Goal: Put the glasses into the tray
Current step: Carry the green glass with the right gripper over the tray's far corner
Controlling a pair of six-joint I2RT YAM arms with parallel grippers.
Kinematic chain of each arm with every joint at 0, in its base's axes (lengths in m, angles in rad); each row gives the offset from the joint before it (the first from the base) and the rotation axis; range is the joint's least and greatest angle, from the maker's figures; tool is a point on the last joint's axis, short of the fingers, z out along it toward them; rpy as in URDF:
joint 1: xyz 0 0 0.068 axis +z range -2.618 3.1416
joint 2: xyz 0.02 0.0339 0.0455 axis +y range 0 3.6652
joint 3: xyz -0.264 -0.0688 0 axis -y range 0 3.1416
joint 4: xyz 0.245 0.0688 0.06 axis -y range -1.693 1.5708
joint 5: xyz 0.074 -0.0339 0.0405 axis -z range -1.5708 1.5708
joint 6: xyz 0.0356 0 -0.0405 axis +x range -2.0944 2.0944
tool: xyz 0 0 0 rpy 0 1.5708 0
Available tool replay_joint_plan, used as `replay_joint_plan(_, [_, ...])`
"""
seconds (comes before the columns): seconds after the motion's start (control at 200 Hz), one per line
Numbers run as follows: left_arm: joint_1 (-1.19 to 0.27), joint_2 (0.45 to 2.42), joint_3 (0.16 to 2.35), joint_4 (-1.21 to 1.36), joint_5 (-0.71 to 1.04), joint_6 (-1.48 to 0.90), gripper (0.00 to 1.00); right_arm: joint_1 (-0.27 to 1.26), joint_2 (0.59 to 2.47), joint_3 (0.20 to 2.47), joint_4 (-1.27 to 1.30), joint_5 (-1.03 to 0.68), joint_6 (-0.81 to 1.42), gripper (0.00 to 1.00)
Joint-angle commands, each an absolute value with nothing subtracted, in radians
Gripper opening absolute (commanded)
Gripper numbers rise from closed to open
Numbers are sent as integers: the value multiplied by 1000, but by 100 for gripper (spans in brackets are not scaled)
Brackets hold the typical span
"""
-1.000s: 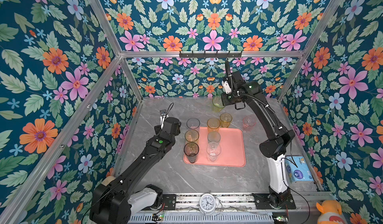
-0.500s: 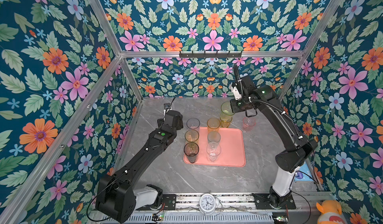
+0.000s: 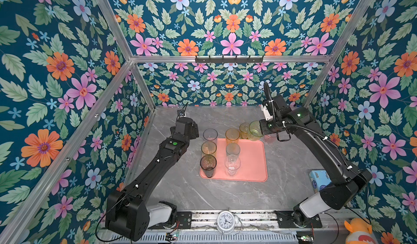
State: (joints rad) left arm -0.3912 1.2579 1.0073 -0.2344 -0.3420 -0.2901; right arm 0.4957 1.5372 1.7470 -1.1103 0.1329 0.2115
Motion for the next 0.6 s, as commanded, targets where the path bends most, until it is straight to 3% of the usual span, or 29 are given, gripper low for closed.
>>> replay_joint_plan(0.0, [-385, 1255, 1003, -209, -328, -291, 88, 496, 1502, 1666, -1037, 150, 241, 1])
replay_joint_plan(0.595, [-382, 1216, 942, -138, -236, -316, 88, 498, 1499, 1293, -769, 144, 337, 2])
